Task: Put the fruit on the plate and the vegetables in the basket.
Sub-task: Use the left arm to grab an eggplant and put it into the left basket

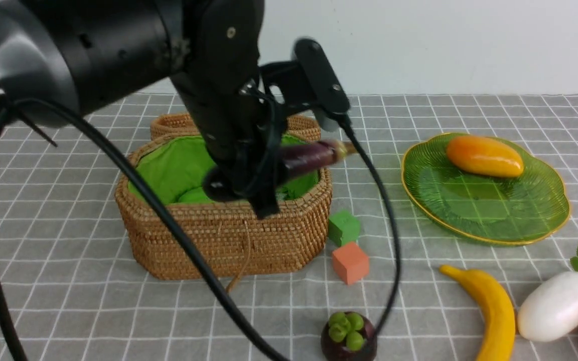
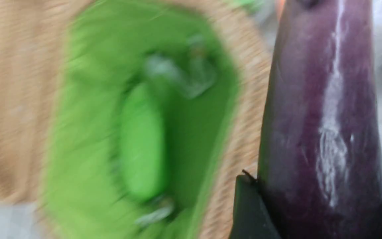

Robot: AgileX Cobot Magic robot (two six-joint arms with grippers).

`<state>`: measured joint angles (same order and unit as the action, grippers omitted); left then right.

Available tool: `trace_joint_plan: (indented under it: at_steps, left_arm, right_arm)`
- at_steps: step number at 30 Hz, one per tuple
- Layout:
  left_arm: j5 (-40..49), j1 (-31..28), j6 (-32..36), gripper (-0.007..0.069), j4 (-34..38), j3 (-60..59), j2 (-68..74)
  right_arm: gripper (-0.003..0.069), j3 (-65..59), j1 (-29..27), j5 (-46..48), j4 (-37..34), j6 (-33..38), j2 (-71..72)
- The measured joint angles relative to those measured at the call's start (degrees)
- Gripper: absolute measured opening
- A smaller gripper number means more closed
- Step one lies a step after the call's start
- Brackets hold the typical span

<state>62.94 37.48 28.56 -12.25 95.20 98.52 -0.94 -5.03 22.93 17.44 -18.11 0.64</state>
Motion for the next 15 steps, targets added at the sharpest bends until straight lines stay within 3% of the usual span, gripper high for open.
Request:
trace_joint_plan:
  at_steps: [7, 13, 15]
  left_arm:
    - [-7.32, -9.87, -2.20, 0.0405, 0.95, 0.00, 3.60]
    - [-8.07, -11.40, -2.24, 0.0411, 2.55, 0.00, 7.14]
    - [-8.07, -11.40, -2.24, 0.0446, 4.02, 0.00, 8.04]
  right_arm:
    - [0.0242, 0.00, 0.00, 0.00, 0.00, 0.00, 0.00]
    - [0.0242, 0.00, 0.00, 0.00, 0.00, 0.00, 0.00]
    - [0.0242, 0.00, 0.00, 0.00, 0.00, 0.00, 0.00]
